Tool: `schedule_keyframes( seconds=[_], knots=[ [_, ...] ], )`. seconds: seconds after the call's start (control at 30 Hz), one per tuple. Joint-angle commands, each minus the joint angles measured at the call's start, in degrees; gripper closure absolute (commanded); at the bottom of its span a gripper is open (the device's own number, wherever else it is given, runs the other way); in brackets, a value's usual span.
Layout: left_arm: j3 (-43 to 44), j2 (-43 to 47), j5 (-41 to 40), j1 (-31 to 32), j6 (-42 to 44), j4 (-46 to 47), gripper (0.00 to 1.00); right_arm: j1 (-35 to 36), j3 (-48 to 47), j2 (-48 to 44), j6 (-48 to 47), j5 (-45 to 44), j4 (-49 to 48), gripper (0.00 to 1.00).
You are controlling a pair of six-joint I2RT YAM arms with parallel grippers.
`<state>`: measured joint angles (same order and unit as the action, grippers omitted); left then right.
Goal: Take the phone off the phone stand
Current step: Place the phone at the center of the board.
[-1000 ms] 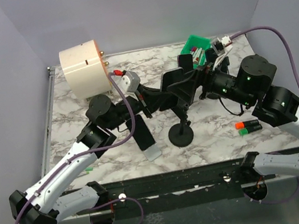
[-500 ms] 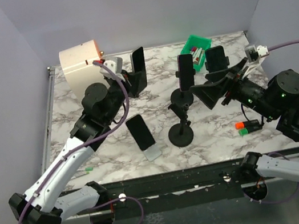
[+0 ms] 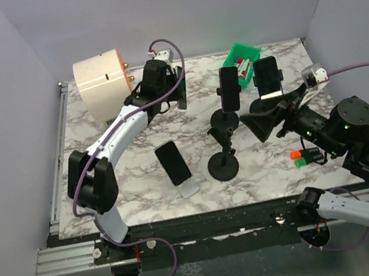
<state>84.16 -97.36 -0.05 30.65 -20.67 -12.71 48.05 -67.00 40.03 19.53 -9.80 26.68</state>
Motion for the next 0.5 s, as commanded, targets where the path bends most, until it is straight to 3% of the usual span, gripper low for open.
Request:
schedule_keyframes(
  seconds=[0.0, 0.33, 0.47],
  knots=[
    [10.04, -7.96, 6.05, -1.89, -3.55, -2.12, 1.00, 0.46, -0.03, -2.42, -2.04, -2.10, 1.96, 0.00],
    [22.37, -25.56, 11.84, -2.78, -11.85, -3.38, 1.00, 0.39, 1.52, -4.72, -3.03, -3.04, 2.06, 0.00],
    [25.31, -29.84, 10.40, -2.63, -13.58, -3.73, 1.00, 0.43, 2.62, -5.03, -2.73, -2.38, 1.53, 0.00]
  ],
)
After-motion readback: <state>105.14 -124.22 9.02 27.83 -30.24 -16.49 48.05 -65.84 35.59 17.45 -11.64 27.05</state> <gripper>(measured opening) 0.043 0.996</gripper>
